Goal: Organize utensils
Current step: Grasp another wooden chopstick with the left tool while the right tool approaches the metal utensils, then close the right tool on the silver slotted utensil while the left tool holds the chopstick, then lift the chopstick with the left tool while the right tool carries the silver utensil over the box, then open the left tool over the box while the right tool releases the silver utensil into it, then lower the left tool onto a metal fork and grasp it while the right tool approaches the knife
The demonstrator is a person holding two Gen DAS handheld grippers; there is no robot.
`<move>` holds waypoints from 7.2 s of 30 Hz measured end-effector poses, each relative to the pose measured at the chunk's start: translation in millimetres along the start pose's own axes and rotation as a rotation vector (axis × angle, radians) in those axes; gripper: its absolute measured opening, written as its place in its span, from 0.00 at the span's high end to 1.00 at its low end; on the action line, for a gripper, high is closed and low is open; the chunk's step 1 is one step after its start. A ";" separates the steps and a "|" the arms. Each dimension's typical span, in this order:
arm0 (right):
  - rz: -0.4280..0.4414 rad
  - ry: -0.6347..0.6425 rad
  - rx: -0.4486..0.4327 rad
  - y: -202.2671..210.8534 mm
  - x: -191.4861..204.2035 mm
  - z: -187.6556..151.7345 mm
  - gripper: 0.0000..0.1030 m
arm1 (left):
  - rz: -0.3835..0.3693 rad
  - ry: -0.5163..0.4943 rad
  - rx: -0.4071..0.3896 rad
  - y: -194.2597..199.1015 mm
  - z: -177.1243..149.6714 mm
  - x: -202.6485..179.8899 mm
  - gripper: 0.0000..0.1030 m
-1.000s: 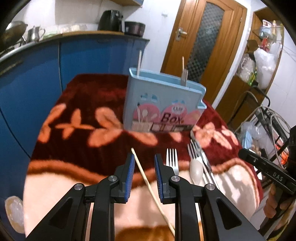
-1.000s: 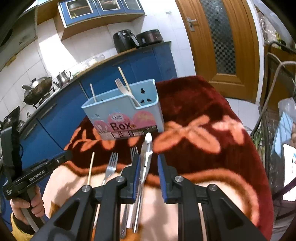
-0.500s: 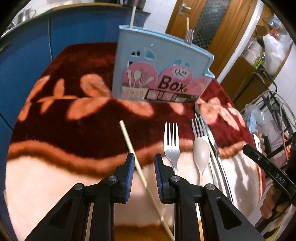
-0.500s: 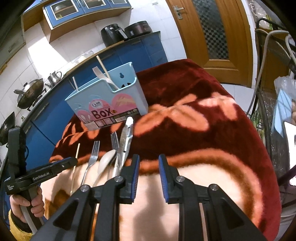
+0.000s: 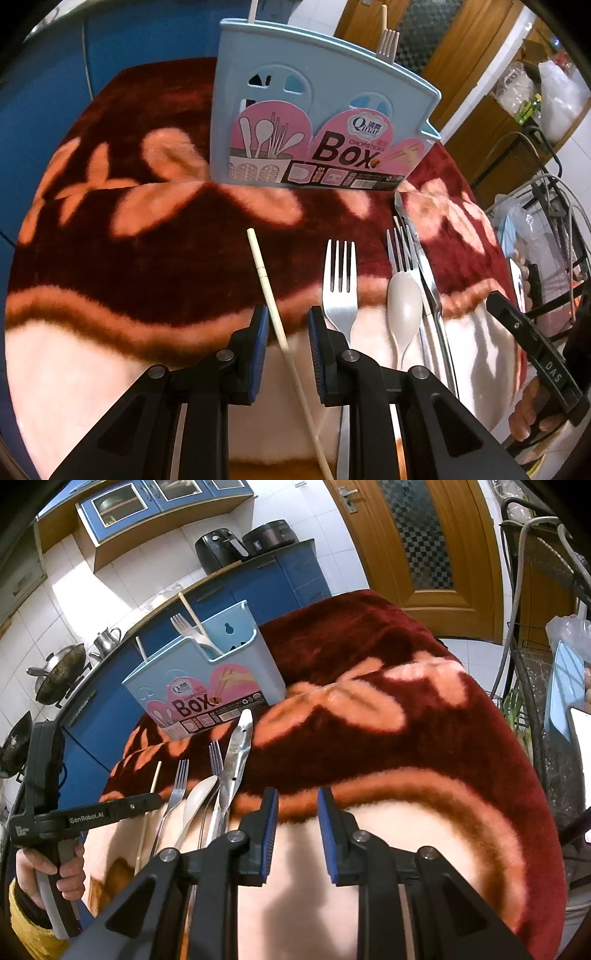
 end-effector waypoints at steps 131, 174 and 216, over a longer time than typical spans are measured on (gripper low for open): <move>0.039 0.286 -0.568 -32.2 90.2 181.3 0.79 | 0.025 0.147 -1.041 92.4 147.7 12.6 0.96; 0.145 0.274 -0.380 -43.2 94.0 144.2 0.69 | -0.101 0.162 -0.803 90.3 91.0 27.6 0.86; 0.023 0.127 -0.074 21.1 74.7 15.6 0.68 | 0.001 -0.048 -0.266 60.8 -21.8 -0.3 0.86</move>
Point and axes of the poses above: each gripper's, at about its wrist camera, not at the fingertips, and y roughly against the way its jaws point, x to its left, z to its top, the point moved 1 cm from there along -y, roughly the way its jaws point, and after that the axes turned 8 degrees about z, right-handed, at the moved point
